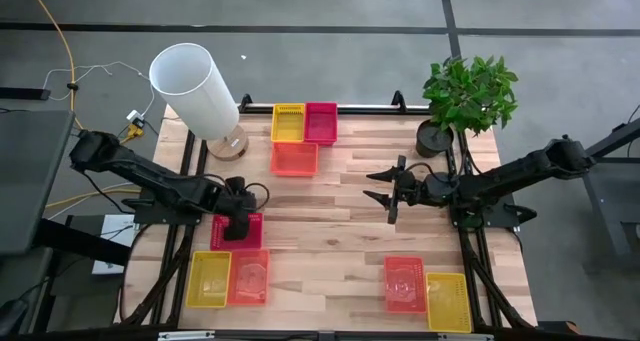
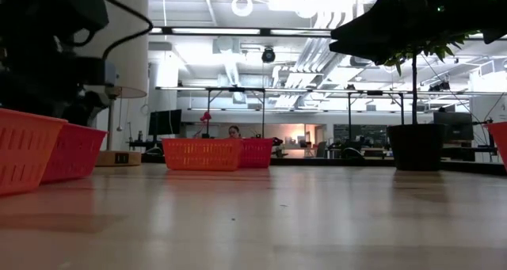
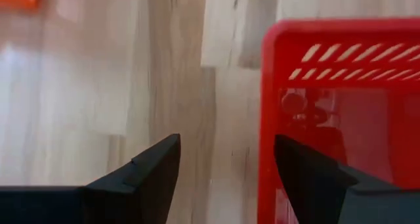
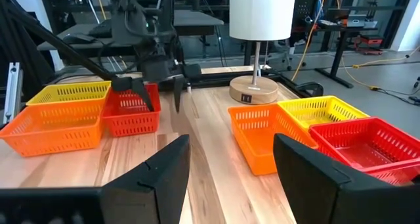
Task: Stack baskets by color
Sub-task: Stack the bottom red bin on top of the top red bin
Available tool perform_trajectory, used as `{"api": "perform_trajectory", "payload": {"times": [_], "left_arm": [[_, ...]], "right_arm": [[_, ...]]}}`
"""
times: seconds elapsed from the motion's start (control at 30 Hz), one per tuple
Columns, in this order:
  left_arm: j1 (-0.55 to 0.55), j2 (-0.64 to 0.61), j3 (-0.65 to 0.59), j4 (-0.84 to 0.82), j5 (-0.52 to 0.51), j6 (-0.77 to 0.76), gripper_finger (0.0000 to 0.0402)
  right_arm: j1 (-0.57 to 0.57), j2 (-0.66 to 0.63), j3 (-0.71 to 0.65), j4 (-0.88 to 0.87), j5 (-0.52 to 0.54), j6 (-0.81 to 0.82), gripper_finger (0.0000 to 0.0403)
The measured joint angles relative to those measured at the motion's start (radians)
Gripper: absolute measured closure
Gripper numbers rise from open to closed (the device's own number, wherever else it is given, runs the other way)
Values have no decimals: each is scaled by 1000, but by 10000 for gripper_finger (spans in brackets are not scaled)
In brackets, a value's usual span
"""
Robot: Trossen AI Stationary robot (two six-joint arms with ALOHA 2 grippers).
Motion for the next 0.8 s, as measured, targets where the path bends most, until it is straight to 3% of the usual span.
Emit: {"api": "perform_trajectory", "payload": {"times": [0.2, 0.47, 0.67, 0.8], "left_arm": [[0, 33, 0, -1, 9, -50, 222], [0, 33, 114, -118, 0, -80, 388], [0, 33, 299, -255, -106, -59, 398], [1, 33, 450, -273, -248, -53, 400]], "right_arm": [[0, 0, 0, -3, 1, 0, 197], [0, 0, 0, -3, 1, 0, 197], [0, 0, 0, -3, 1, 0, 197], [0, 0, 0, -3, 1, 0, 197]]}}
